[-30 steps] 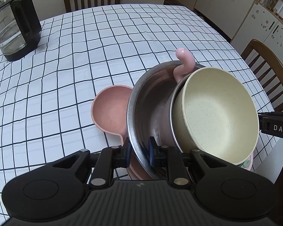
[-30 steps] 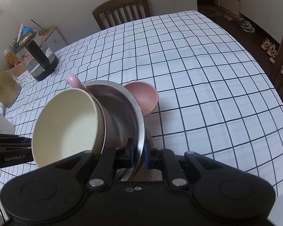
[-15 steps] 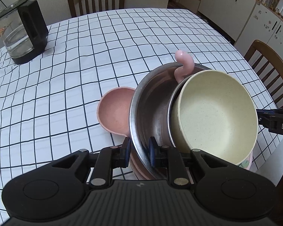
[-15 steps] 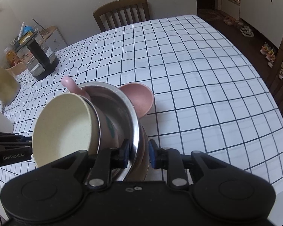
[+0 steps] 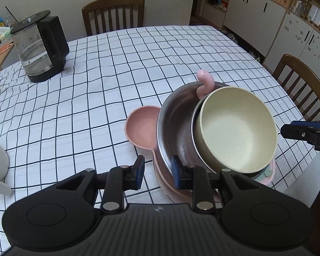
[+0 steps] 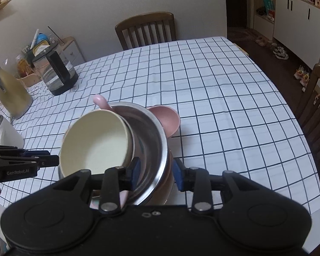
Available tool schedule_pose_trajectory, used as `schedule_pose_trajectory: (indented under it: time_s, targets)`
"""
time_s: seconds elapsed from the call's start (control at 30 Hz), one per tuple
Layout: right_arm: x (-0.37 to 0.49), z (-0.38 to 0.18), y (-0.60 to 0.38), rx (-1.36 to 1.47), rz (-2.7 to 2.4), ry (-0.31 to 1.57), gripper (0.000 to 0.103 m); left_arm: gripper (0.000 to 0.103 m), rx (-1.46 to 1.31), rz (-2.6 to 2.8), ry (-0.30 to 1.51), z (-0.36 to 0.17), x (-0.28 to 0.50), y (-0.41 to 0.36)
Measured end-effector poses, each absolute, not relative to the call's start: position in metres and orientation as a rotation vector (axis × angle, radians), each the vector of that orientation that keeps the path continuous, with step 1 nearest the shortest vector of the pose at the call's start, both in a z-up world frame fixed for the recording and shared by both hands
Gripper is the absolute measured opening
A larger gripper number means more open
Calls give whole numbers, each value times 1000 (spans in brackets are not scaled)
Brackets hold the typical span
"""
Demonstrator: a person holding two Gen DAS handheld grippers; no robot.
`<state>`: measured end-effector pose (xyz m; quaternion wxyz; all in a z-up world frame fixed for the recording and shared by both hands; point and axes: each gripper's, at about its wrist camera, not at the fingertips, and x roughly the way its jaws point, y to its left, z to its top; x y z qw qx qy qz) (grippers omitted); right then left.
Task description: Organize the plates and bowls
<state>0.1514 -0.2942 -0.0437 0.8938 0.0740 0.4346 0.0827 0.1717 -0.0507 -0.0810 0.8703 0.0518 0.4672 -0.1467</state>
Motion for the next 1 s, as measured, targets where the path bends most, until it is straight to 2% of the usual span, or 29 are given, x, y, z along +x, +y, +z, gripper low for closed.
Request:
schedule_pose_trajectory:
  time_s: [0.5,0.6,0.63,0.7,0.73,0.77,0.9,1.0]
  targets:
    - [93,-1,-272,116,200,758,56,26,86,-335,834,-35,113,-35]
    - [79,8,-267,102,208,721,65,26,83,-354,800,-24,100,-34]
    - [76,10,-264,96,214,712,65,28,80,-361,791,-21,96,-34]
    - [69,15,-260,83,222,696,69,47,72,-377,767,-14,87,-33]
    - [65,18,-258,80,222,684,73,70,63,-381,748,-10,82,-31]
    - [61,21,-256,77,222,668,76,80,56,-383,724,-6,76,-30]
    - [47,32,-250,69,221,615,83,80,62,-389,682,5,63,-31]
    - [36,39,-247,84,217,577,92,81,50,-386,675,7,57,-30]
